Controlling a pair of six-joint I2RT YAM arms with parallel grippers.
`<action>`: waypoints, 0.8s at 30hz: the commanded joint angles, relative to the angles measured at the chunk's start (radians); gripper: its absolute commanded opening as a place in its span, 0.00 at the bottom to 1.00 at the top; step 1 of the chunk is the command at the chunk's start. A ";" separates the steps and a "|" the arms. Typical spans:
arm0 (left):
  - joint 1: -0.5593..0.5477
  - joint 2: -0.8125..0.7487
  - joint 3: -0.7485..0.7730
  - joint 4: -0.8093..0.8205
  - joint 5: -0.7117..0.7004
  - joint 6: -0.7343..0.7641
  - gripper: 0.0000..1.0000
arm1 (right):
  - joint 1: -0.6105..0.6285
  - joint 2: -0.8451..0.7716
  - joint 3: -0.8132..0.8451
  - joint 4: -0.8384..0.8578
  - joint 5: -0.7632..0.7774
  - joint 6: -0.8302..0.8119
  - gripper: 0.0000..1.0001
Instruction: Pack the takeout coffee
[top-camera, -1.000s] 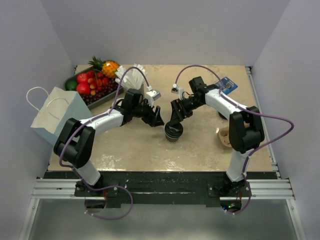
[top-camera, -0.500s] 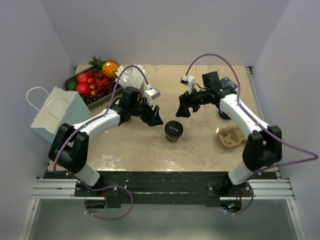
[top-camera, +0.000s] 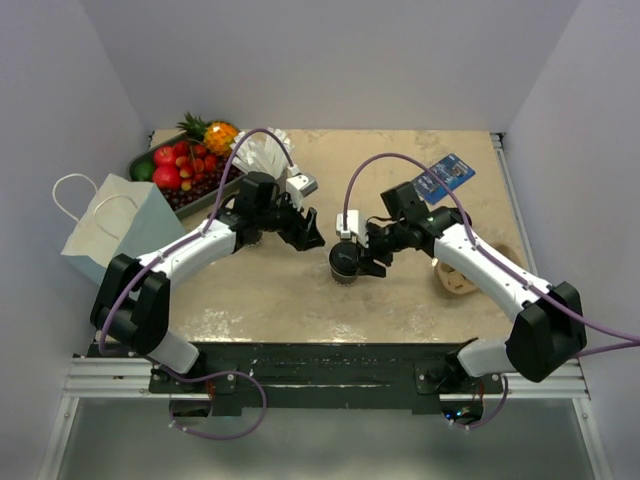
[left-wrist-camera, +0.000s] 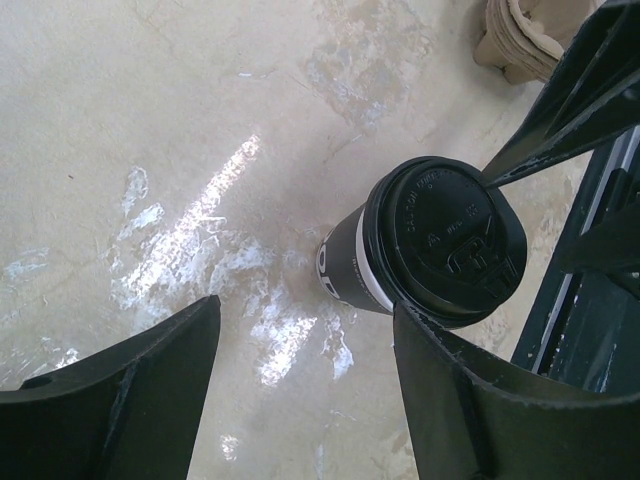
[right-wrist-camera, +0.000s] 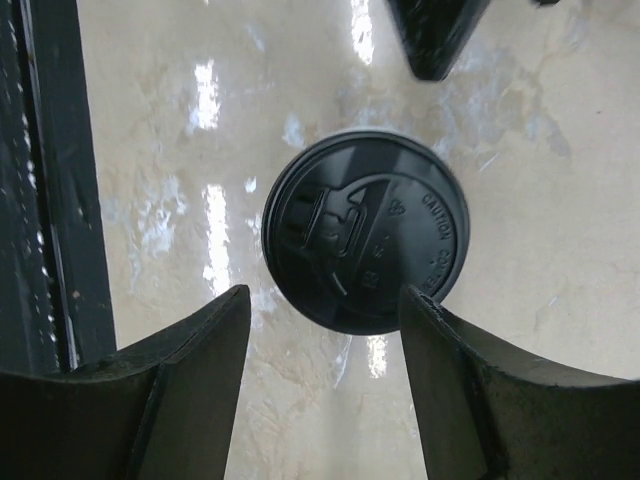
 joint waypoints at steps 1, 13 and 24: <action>0.008 -0.030 0.000 0.025 -0.008 0.014 0.74 | 0.022 -0.030 -0.024 -0.008 0.076 -0.130 0.63; 0.014 -0.004 0.009 0.036 0.001 -0.001 0.74 | 0.082 -0.021 -0.022 -0.046 0.058 -0.267 0.54; 0.021 0.008 0.000 0.043 0.011 -0.004 0.74 | 0.108 0.037 0.028 -0.109 0.049 -0.334 0.38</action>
